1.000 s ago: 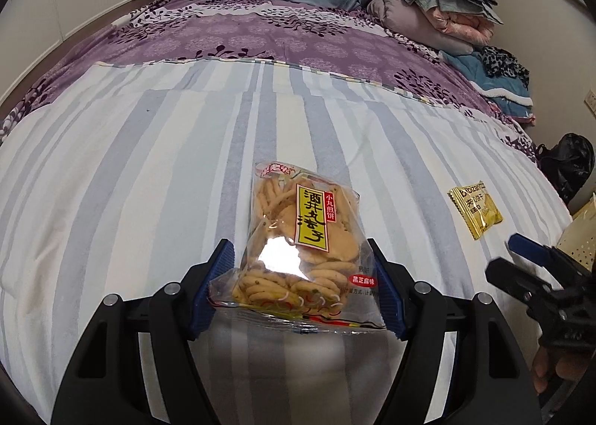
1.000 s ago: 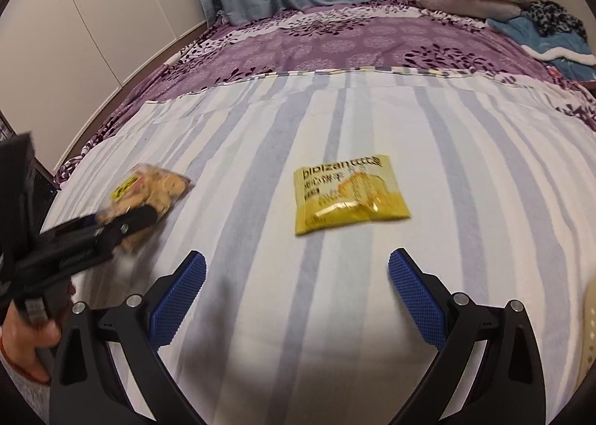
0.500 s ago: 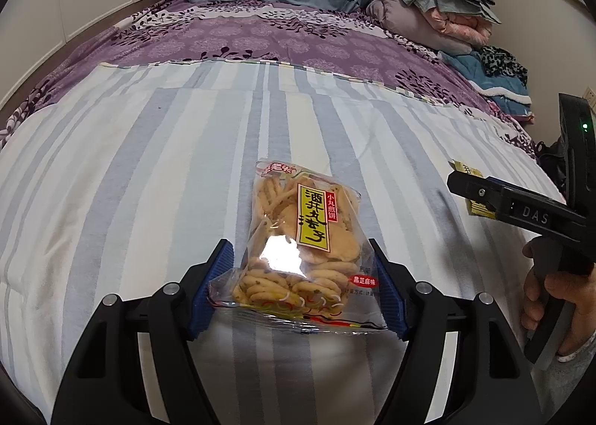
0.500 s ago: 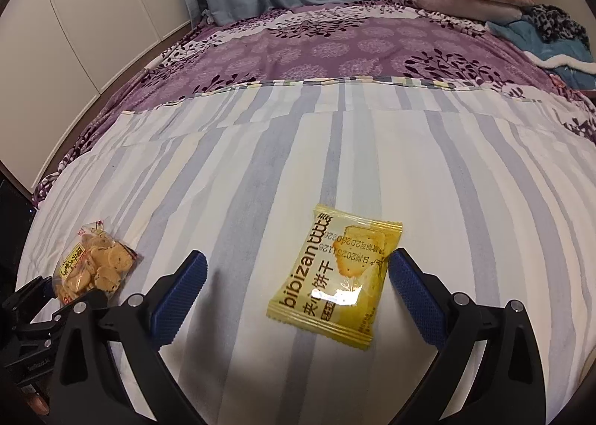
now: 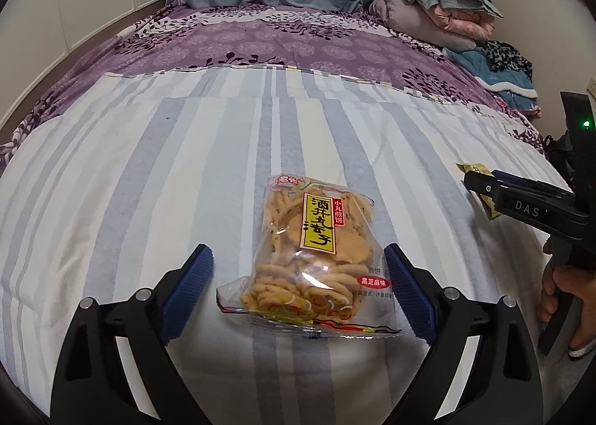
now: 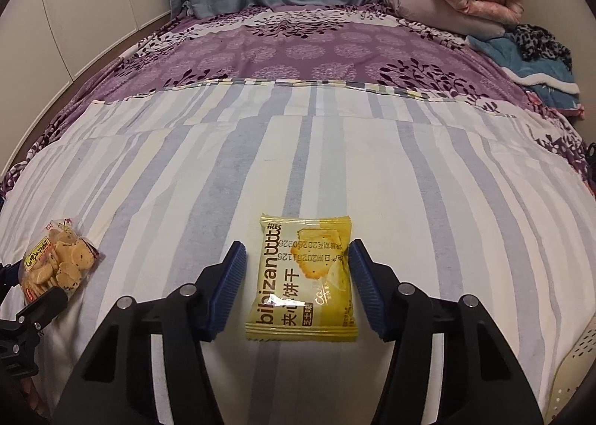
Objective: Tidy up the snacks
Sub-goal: 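Grasp the small yellow biscuit packet with the right gripper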
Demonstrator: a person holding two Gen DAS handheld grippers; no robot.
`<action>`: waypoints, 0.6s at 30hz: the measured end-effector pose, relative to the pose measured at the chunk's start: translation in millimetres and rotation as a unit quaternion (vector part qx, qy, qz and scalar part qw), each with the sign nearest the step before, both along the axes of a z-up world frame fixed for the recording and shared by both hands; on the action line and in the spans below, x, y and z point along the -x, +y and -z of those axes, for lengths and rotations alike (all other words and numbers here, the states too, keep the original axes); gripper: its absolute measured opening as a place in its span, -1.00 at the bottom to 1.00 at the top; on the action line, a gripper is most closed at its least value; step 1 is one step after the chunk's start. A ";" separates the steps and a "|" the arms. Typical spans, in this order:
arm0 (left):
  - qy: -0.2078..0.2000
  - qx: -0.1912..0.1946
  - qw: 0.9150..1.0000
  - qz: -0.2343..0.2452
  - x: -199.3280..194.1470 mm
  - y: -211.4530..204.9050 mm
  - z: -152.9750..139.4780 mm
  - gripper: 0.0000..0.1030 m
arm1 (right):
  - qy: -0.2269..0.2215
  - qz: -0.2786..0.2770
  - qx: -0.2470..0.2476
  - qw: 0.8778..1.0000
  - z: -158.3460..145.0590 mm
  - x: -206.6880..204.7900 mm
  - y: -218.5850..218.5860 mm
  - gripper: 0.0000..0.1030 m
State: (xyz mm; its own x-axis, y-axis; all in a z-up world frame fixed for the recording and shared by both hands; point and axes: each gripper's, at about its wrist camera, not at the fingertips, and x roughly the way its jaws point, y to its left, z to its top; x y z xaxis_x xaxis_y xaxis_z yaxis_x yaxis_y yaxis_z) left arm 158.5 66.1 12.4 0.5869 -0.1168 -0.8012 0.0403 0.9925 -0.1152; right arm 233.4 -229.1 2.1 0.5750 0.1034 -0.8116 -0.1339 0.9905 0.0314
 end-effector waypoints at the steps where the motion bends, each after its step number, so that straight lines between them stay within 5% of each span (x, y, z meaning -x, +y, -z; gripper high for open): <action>1: -0.001 -0.001 1.000 0.001 -0.6 -0.5 -0.2 0.81 | 0.000 -0.001 0.002 1.000 0.1 0.0 0.0 0.02; 10: -0.008 -0.022 0.999 0.024 -9.3 -6.2 1.1 0.81 | -0.001 -0.001 0.003 1.000 0.5 0.6 1.1 0.02; 13: -0.010 -0.032 0.999 0.037 -8.9 -10.1 4.3 0.50 | -0.001 -0.001 0.004 1.000 0.3 0.6 1.1 0.02; 18: -0.018 -0.045 0.998 0.045 -4.1 -13.8 4.1 0.44 | -0.006 0.005 0.001 1.000 -1.2 2.5 -0.9 -0.09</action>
State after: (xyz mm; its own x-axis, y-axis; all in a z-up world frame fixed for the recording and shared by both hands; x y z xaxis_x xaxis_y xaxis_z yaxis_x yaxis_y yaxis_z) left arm 162.6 52.3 8.2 0.6063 -0.0996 -0.7890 0.1331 0.9908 -0.0228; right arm 230.8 -230.0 3.3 0.5863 0.0966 -0.8043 -0.1246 0.9918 0.0282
